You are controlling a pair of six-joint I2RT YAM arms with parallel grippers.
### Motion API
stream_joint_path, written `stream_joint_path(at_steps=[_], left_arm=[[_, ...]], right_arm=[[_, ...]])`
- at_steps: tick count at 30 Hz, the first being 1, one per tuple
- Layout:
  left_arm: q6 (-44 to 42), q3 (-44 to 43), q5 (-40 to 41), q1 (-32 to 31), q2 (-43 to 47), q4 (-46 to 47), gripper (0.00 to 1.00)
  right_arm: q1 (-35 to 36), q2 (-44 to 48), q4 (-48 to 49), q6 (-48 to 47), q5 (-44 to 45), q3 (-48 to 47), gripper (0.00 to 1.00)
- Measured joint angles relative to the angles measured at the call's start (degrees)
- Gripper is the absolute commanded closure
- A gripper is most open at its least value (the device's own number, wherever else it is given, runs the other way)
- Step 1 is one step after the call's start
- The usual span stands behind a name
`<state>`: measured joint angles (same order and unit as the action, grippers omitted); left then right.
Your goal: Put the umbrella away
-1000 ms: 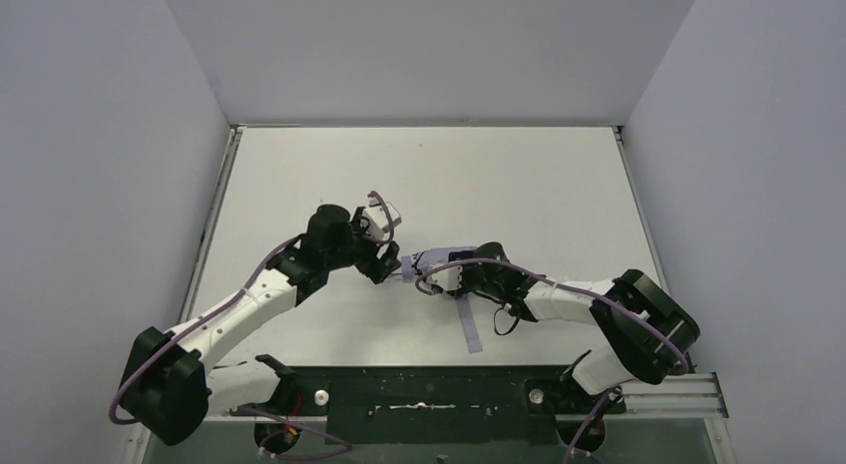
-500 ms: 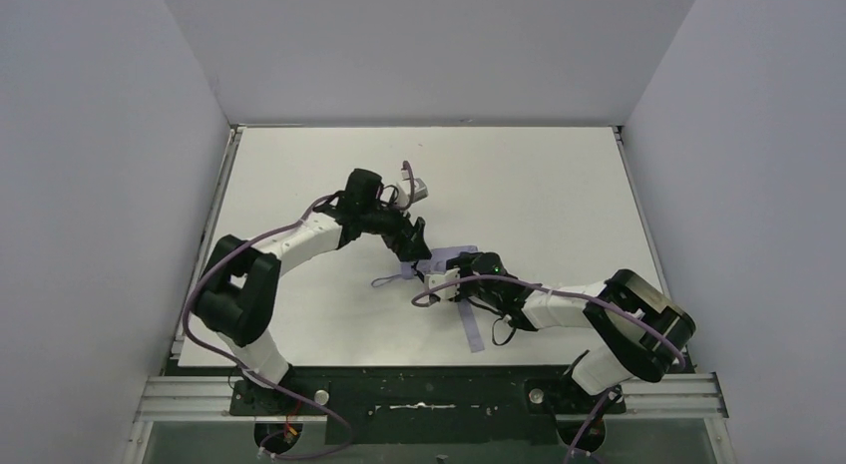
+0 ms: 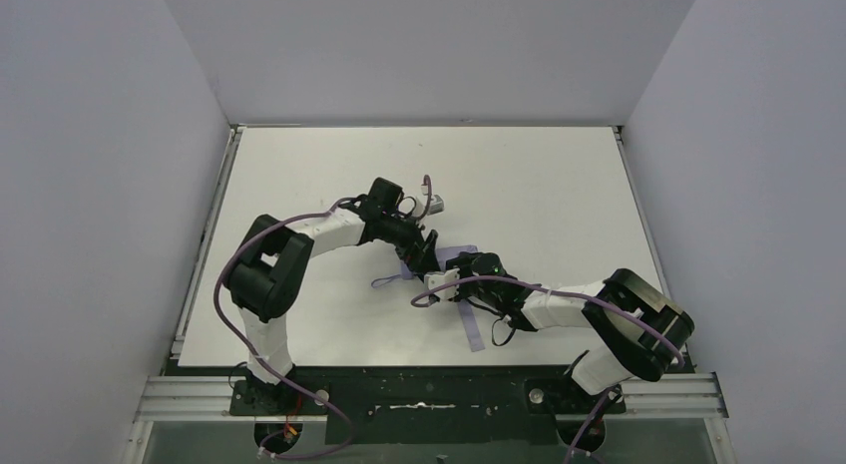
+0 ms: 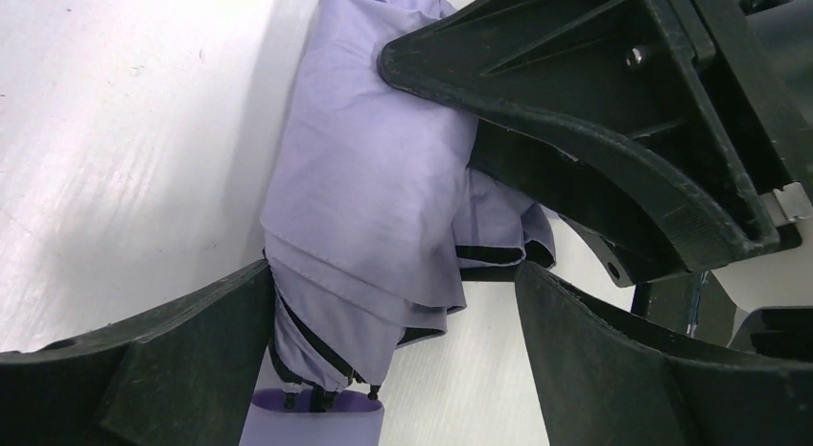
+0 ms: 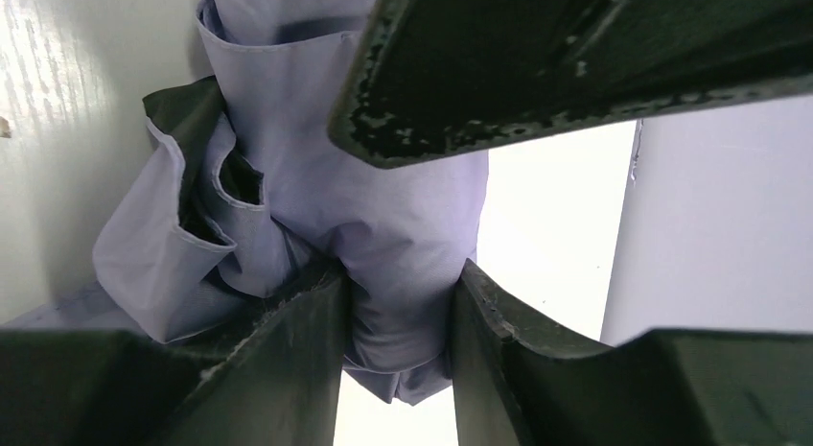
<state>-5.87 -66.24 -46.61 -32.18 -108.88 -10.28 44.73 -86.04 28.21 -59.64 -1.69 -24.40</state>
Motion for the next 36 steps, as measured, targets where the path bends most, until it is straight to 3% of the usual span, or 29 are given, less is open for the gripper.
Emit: stream_joint_path(at_steps=[12, 16, 17, 25, 29, 36], left_arm=[[-6.4, -3.5, 0.3, -0.8, -4.6, -4.6, 0.53], [-8.1, -3.8, 1.6, -1.2, -4.7, -5.8, 0.94], [-8.3, -3.9, 1.6, -1.2, -4.7, -6.2, 1.0], [-9.0, -4.0, 3.5, -1.9, -4.3, -7.5, 1.0], [-9.9, -4.0, 5.0, -3.4, -3.7, -8.2, 1.0], [-12.7, -3.8, 11.6, -6.9, -1.3, -9.8, 1.0]], right_arm=[[0.3, 0.0, 0.0, 0.1, 0.3, 0.0, 0.91], [0.3, 0.0, -0.2, 0.1, 0.5, 0.0, 0.89], [0.3, 0.0, -0.2, 0.1, 0.5, 0.0, 0.86], [0.4, 2.3, -4.9, 1.0, -0.8, -1.0, 0.36], [0.3, 8.3, -14.8, 3.0, -3.2, -2.6, 0.3], [0.3, 26.3, -27.5, 10.9, -8.1, -5.2, 0.3]])
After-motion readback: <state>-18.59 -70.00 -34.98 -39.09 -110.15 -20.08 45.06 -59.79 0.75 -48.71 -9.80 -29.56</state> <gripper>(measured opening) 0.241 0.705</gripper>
